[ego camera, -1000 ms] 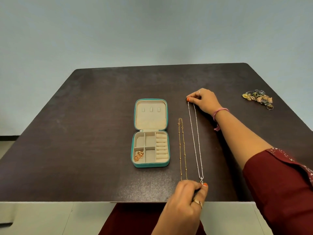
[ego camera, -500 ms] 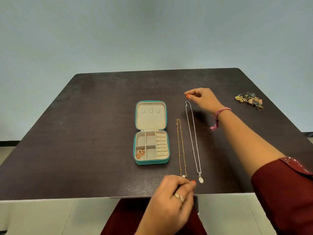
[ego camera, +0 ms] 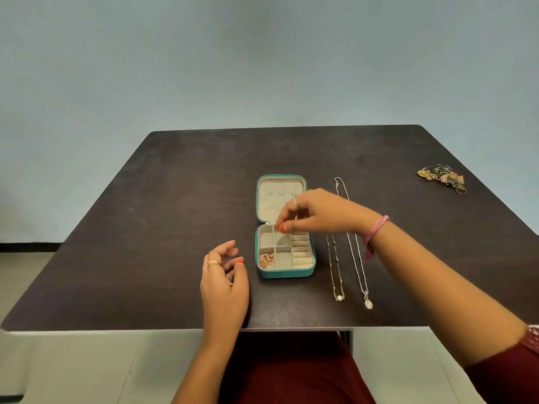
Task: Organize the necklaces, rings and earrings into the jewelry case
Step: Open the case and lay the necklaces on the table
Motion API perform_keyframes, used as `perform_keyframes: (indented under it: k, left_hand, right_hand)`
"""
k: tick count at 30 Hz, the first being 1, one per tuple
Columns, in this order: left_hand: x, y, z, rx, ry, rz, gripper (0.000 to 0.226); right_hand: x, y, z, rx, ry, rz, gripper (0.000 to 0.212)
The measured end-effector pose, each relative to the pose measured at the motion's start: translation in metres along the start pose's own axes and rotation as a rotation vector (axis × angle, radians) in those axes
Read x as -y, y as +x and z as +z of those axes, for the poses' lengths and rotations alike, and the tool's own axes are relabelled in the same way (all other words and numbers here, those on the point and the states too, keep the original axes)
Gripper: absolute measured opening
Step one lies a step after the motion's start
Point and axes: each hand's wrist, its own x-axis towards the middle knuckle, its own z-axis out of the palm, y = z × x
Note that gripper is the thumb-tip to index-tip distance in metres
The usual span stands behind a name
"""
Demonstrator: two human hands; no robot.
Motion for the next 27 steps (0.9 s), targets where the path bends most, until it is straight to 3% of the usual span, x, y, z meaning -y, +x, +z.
perform_keyframes:
  k: [5,13,27]
  left_hand:
    - [0.001,-0.002,-0.005,-0.019,-0.071,-0.021,0.038]
    - [0.001,-0.007,-0.007,-0.009,-0.043,0.051,0.027]
    - [0.002,-0.009,-0.010,0.022,-0.076,0.032,0.027]
  right_hand:
    - [0.023,0.015,0.029,0.113,-0.398,-0.087,0.016]
    - [0.048,0.014,0.048,0.018,-0.879,-0.156,0.023]
    - [0.064,0.020,0.059,0.045,-0.891,-0.032,0.021]
